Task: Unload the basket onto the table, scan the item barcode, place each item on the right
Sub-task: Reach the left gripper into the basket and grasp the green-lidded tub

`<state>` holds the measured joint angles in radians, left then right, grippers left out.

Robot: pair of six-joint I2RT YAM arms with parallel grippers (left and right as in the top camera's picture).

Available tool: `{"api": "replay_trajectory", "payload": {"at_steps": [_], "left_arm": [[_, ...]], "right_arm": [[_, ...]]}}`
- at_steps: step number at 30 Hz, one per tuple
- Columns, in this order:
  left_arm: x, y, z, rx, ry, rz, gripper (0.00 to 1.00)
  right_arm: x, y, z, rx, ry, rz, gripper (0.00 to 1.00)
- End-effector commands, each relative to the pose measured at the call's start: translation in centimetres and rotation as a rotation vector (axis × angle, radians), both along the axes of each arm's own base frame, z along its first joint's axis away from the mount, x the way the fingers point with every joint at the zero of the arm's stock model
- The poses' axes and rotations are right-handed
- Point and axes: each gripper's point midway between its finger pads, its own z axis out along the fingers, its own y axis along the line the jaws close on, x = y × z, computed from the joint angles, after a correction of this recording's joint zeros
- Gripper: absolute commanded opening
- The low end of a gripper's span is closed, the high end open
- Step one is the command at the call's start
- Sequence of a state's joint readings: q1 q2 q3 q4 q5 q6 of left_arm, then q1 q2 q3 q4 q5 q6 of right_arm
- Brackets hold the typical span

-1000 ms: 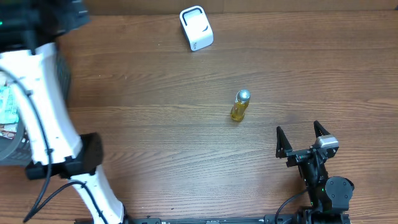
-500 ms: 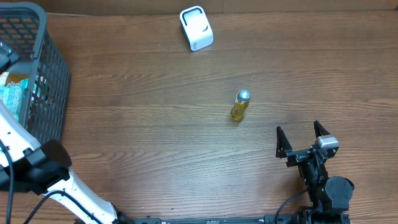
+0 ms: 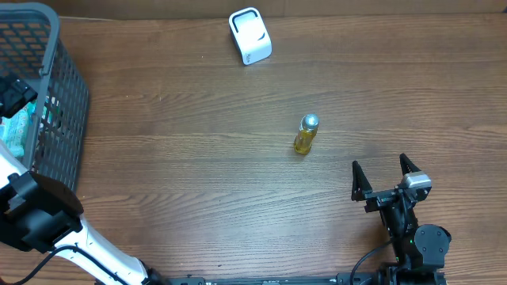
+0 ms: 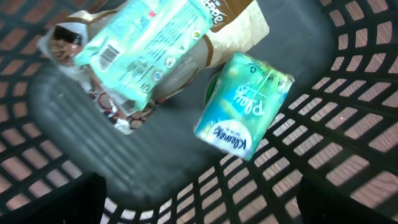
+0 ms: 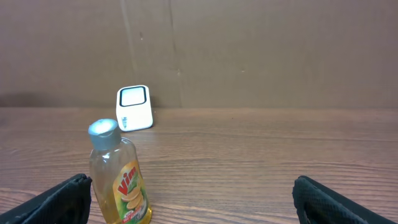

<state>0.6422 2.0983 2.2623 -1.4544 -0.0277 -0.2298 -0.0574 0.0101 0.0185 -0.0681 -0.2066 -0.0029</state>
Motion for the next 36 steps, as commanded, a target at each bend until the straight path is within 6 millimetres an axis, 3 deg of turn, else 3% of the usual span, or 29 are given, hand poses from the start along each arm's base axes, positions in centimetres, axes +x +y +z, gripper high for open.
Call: {"api": "replay_trajectory", "payload": {"at_steps": [1, 19, 36], "left_arm": [[0.7, -1.0, -1.4, -0.05, -0.014, -0.079, 0.99], [2.6, -1.4, -11.1, -0.116, -0.055, -0.113, 1.0], [2.7, -1.2, -11.7, -0.109, -0.064, -0.11, 1.0]], "right_arm": [[0.0, 0.0, -0.2, 0.003, -0.002, 0.002, 1.0], [0.0, 0.0, -0.2, 0.003, -0.002, 0.002, 1.0], [0.0, 0.0, -0.2, 0.003, -0.002, 0.002, 1.0]]}}
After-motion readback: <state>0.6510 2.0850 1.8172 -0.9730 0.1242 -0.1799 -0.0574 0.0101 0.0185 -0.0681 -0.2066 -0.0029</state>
